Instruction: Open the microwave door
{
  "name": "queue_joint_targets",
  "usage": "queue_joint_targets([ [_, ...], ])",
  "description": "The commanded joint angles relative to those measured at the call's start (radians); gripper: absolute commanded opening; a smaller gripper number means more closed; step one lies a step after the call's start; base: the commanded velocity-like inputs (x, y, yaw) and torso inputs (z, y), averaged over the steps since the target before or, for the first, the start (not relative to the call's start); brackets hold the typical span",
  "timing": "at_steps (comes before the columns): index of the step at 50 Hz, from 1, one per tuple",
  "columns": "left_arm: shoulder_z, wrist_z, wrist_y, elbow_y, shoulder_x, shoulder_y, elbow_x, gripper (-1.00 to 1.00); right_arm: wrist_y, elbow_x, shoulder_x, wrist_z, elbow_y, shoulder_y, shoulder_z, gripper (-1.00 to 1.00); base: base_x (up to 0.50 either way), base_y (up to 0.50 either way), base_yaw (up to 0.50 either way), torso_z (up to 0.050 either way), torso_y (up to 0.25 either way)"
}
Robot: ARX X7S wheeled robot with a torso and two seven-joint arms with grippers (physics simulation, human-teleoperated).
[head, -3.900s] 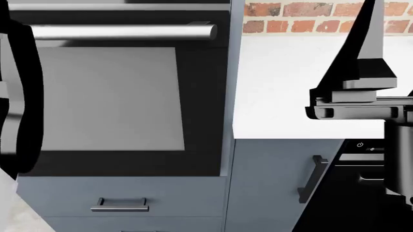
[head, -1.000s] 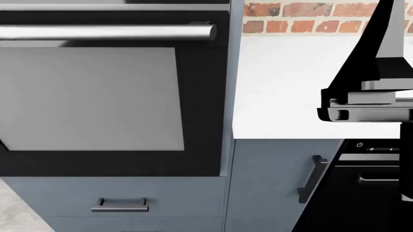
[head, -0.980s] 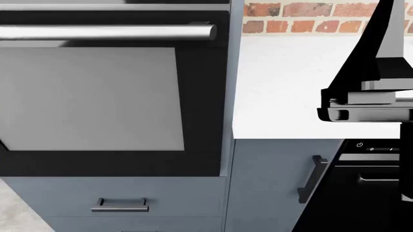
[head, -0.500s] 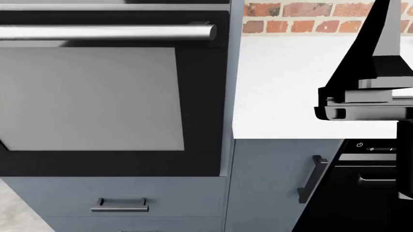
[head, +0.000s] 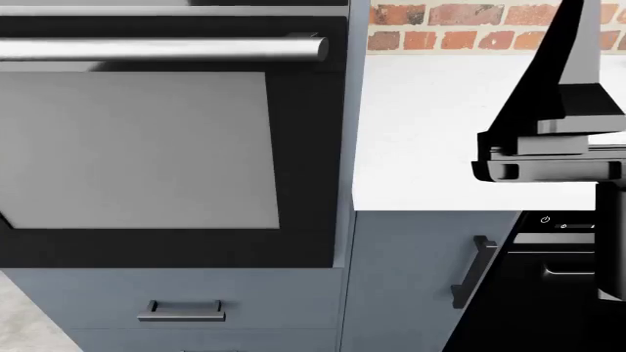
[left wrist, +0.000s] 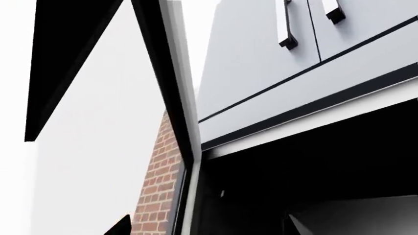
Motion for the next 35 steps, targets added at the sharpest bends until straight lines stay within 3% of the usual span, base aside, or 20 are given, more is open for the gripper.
queue_joint_targets([
  [1,-0.008,-0.006,-0.095,0.078,-0.091,0.030,0.009,1.00,0.010,0.002,-0.007,0.003,-0.002,0.017,-0.012,1.00,0.00,0.00,0.00,0.000,0.000],
  [35,0.036,0.059,-0.283,0.131,-0.290,-0.020,0.087,1.00,0.059,0.051,-0.001,0.028,-0.016,0.105,-0.040,1.00,0.00,0.00,0.00,0.000,0.000],
])
